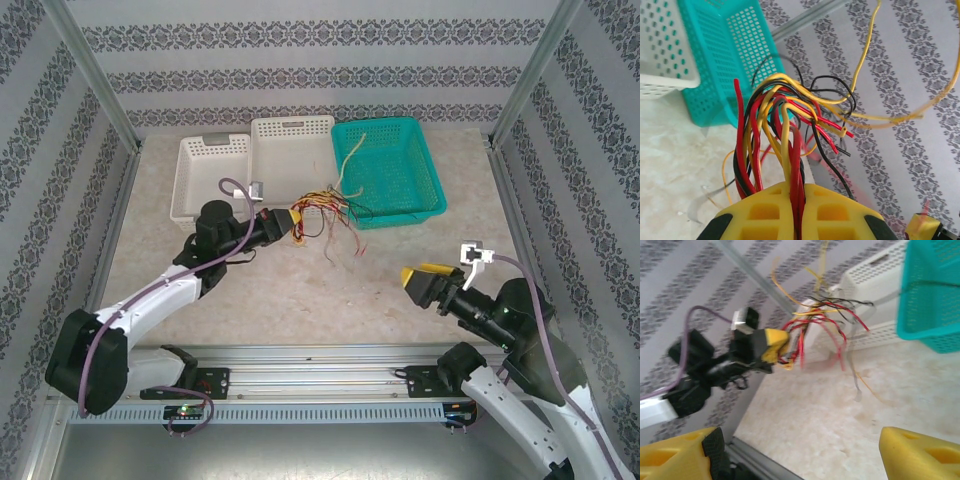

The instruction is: Untangle the cables

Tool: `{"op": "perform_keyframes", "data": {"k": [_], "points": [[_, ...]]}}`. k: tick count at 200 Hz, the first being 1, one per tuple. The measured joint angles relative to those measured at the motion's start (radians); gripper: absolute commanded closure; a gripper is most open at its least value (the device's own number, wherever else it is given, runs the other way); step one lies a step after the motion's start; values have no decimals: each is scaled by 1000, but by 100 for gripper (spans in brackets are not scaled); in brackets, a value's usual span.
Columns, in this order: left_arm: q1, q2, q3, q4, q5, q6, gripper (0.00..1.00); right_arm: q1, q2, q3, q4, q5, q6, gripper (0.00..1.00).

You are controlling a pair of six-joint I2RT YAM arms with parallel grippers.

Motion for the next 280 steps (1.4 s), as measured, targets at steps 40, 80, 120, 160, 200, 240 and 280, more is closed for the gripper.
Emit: {"op": "perform_keyframes", "data": {"k": [40,80,120,160,200,240,280], "points": [[4,-42,6,-137,0,62,100,0,2,16,-77,119,-10,16],[0,-50,-2,-93,26,5,100,13,71,-189,194,-54,70,16],[-71,-49,-10,18,30,-67,100,171,188,-387,470,-63,136,20],[-165,-34,-39,177,36,-131,100,271,343,-391,729,-3,139,26],[-263,-30,-61,278,20,-150,100,277,421,-410,900,95,138,30],[-324,-24,-79,355,-13,-151,100,277,438,-430,1016,152,138,38],[-336,-8,-91,414,-37,-154,100,277,441,-443,1069,162,138,40]]}}
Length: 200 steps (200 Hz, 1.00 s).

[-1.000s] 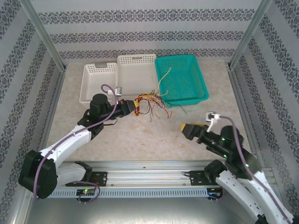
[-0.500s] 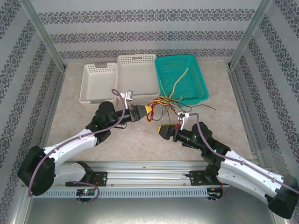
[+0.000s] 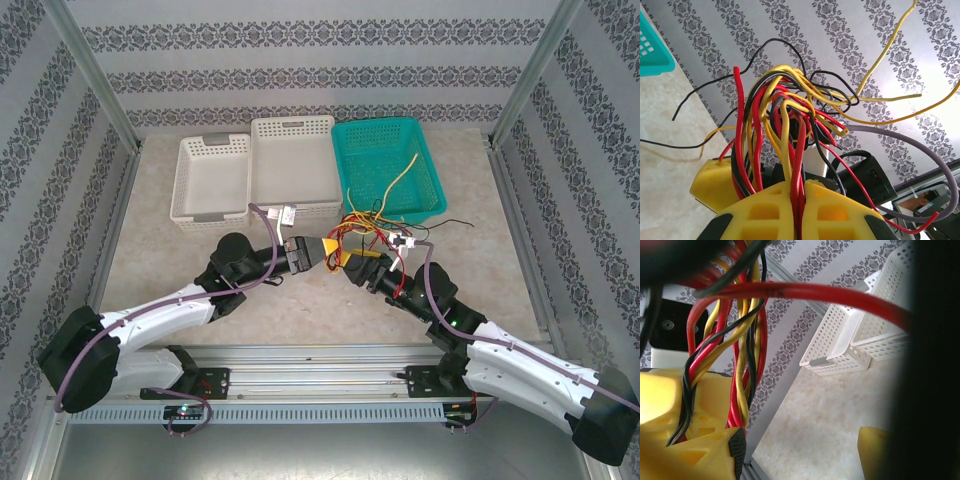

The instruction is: Untangle the cables

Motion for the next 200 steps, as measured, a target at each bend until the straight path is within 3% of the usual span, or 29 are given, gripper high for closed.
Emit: {"op": "perform_keyframes", "data": {"k": [78,160,200], "points": [[-16,10,-3,29,-2,-3,100,0,-151,-29,31,29,-2,38],[-17,30,-3,30,-2,-5,100,33,-42,-35,92,3,8,40],[-22,30,-3,32,-6,-14,100,37,-17,-35,120,3,5,46]]}}
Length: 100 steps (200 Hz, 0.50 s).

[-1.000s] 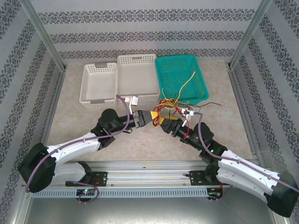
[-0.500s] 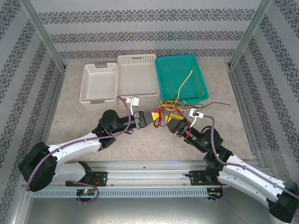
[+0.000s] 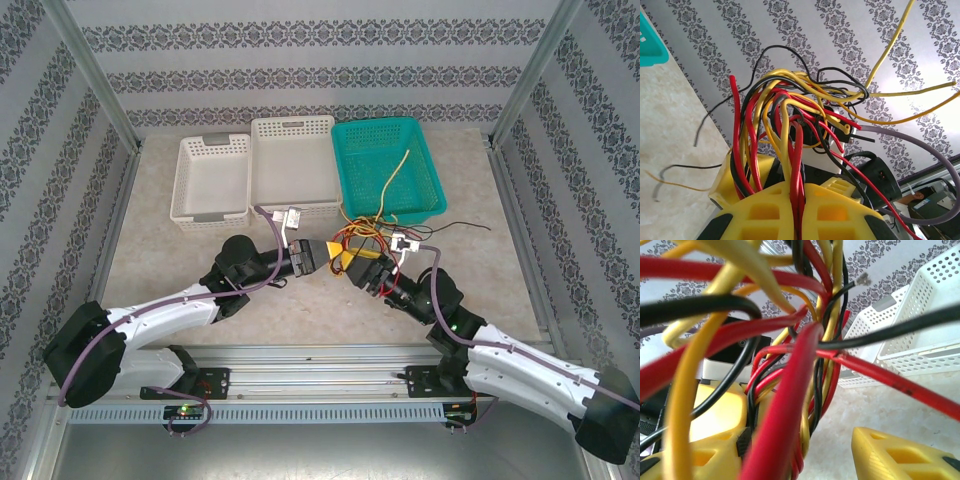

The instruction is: Untangle the cables

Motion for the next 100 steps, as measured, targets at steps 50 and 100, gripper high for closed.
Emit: {"op": "perform_keyframes", "data": {"k": [50,100], "points": [[0,18,0,19,-24,-13,100,2,61,0,64,5,8,55],[0,25,-20,64,-26,-28,100,19,63,1,80,15,-2,89]]}}
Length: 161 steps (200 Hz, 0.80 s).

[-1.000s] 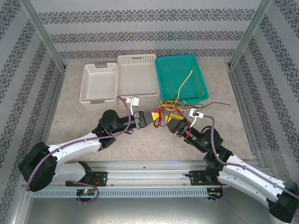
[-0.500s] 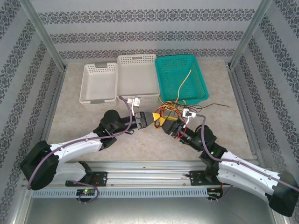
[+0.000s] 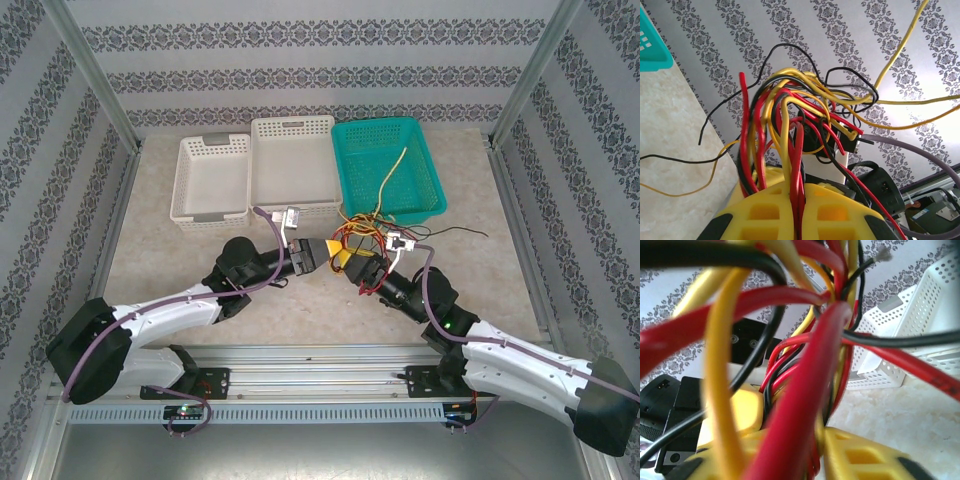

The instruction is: Untangle the cables

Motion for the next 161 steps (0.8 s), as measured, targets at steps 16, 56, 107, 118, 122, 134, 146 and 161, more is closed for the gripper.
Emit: {"op": "perform_keyframes", "data": {"k": [16,56,107,118,122,134,146,161], "points": [[-1,-5,-5,2,0,1,100,0,-3,0,-8,13,11,100],[-5,-51,-15,-7,-8,7,100,15,-50,-7,-23,39,34,100],[-14,-67,-45,-14,-24,14,100,31,-98,-43,-44,59,54,100],[-14,-74,-56,-18,-31,18,100,39,-130,-58,-66,76,58,100],[-14,-82,-62,-19,-38,21,100,42,-146,-65,-74,85,59,100],[-19,-108,-84,-27,-54,26,100,49,-215,-90,-108,110,75,100],[-22,-139,-105,-40,-76,33,100,57,-283,-115,-143,131,85,100],[-19,-193,-128,-45,-104,44,100,49,-381,-150,-217,239,105,100]]}}
